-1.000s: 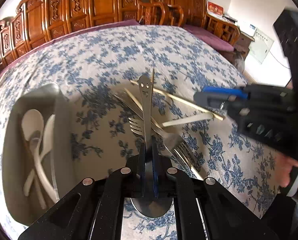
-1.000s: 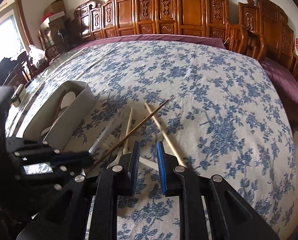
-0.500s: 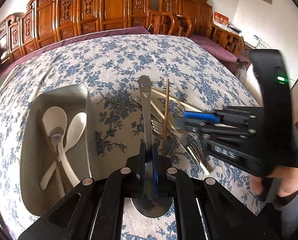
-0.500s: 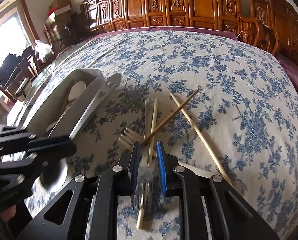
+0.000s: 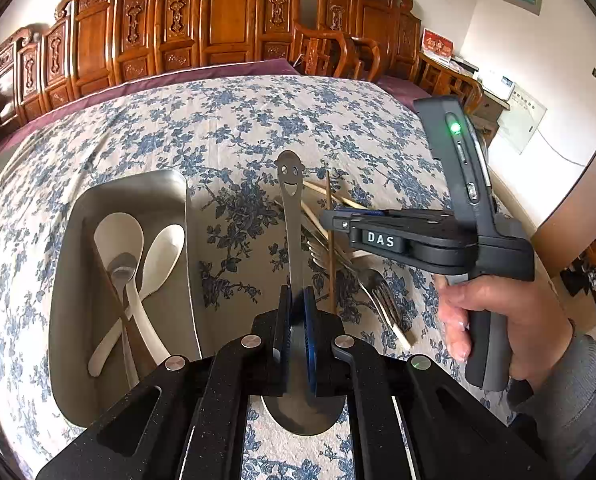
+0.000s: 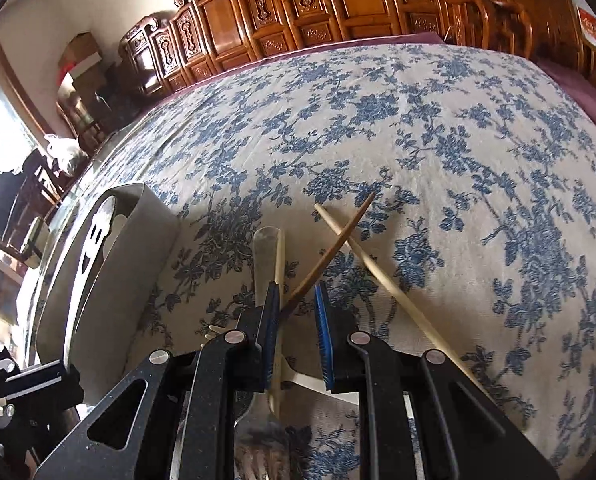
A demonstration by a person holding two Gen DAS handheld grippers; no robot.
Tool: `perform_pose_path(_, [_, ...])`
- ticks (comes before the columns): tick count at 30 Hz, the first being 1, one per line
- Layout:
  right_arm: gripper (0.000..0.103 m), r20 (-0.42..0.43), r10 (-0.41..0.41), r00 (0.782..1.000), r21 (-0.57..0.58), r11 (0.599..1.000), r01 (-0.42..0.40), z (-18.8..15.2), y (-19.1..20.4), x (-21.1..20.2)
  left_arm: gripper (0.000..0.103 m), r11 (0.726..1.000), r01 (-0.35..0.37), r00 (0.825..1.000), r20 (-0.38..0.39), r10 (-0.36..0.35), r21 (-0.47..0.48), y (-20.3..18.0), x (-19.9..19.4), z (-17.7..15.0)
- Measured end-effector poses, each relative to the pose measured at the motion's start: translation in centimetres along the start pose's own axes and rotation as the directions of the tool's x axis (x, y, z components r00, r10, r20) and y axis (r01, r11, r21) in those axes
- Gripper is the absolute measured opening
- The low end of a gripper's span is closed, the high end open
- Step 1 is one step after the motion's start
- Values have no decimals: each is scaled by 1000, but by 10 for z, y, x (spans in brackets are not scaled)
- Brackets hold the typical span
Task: Organize utensils
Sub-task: 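Lift the metal spoon with the left tool while the right tool grasps a wooden chopstick, then lower the metal spoon into the tray and open the left tool while the right tool carries the chopstick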
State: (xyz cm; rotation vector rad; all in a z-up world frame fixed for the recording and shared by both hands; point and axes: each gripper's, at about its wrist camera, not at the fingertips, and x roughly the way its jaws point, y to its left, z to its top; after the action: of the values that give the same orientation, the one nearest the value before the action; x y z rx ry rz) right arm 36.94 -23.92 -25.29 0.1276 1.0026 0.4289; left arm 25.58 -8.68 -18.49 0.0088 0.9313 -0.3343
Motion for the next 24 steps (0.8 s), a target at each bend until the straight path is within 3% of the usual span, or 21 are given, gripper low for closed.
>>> perform_pose_path(5, [20,-1,-9,1000,14,1000,9,1,1,3,5,1000,-4,1000,5,4,-6,3,-4,0])
perform_pose_path(7, [13,2,0,1000,22,1000,0,2,0,2,5,1000,-7,1000,8,7,-4,3,-6,0])
perform_pose_path(10, [11,12,-2,1000,26,1000,2,3,-2,-3,5,1000,-13,1000,12,13,-1,3,-10,-1])
perform_pose_path(24, [6,113,55,992,8,998,-57,11,10,-50,5,998,-54,998,43,54,-10,15,-28,7])
